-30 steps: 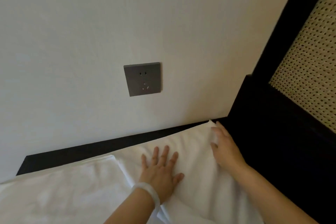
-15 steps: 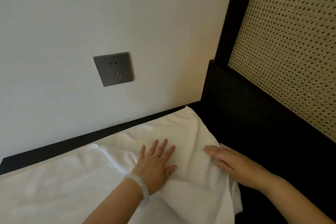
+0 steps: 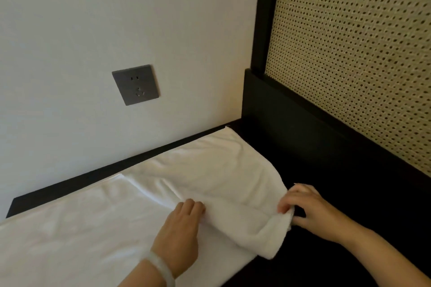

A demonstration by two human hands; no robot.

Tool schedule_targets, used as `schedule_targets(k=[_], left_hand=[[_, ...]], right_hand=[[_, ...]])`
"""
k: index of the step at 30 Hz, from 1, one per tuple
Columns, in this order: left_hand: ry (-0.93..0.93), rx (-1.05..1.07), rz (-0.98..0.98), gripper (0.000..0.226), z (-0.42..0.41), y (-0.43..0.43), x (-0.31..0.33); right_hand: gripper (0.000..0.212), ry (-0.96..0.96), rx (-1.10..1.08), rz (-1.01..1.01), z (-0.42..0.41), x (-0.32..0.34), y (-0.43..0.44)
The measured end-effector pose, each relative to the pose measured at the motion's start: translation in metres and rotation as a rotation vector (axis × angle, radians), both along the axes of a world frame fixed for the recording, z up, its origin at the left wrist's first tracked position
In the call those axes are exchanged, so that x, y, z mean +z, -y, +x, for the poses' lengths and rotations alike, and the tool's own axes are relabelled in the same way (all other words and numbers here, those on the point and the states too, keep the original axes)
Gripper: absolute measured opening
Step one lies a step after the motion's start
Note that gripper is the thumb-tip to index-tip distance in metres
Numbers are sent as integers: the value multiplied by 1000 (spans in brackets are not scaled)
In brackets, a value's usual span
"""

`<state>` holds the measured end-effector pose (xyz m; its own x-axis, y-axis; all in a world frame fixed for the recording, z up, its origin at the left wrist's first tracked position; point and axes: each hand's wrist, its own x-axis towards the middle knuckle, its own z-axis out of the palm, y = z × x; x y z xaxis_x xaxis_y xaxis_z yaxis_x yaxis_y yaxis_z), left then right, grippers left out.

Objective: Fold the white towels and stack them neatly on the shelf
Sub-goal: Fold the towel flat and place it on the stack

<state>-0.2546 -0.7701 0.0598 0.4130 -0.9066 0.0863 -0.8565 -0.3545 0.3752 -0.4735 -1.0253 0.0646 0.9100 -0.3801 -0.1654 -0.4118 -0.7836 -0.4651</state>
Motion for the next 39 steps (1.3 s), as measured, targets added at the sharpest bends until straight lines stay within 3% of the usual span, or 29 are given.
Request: schedule_targets(k=[4,8,12,16,18,20,21,24,29,31,34,37,39], left_hand=[[37,-69,110,73,14,17,-3],[-65,-36,291,76,31,52,12],[-102,-72,369,77,44,70,14],[-83,-81,284,70,59,68,14],[-35,-58,232,62,66,63,15],[-16,26,156,56,72,55,14],[-10,80,106,52,75,51,12],[-4,246,-23,44,81,39,7],[-72,343,-79,40,88,22,-2],[-81,354,-103,40,91,16,-4],[-109,376,-125,40,94,10,-5],[-126,410,-181,41,100,6,-3],[-126,464,-229,42,106,6,-3]], right_hand=[[4,37,-320,193,-8,13,8],[32,-109,-489,210,-7,18,11],[34,-302,-527,-52,3,9,-1],[20,-265,-598,-388,16,3,-22],[23,-104,-527,-541,28,1,-31],[43,206,-301,-421,42,-3,-43],[50,253,-104,-344,49,-6,-51],[48,193,300,-219,70,-14,-61],[44,31,452,-11,83,1,-31],[43,-7,480,-121,86,6,-31],[25,40,479,-239,92,8,-33],[14,49,249,81,112,34,-12],[21,227,-75,360,134,49,15]])
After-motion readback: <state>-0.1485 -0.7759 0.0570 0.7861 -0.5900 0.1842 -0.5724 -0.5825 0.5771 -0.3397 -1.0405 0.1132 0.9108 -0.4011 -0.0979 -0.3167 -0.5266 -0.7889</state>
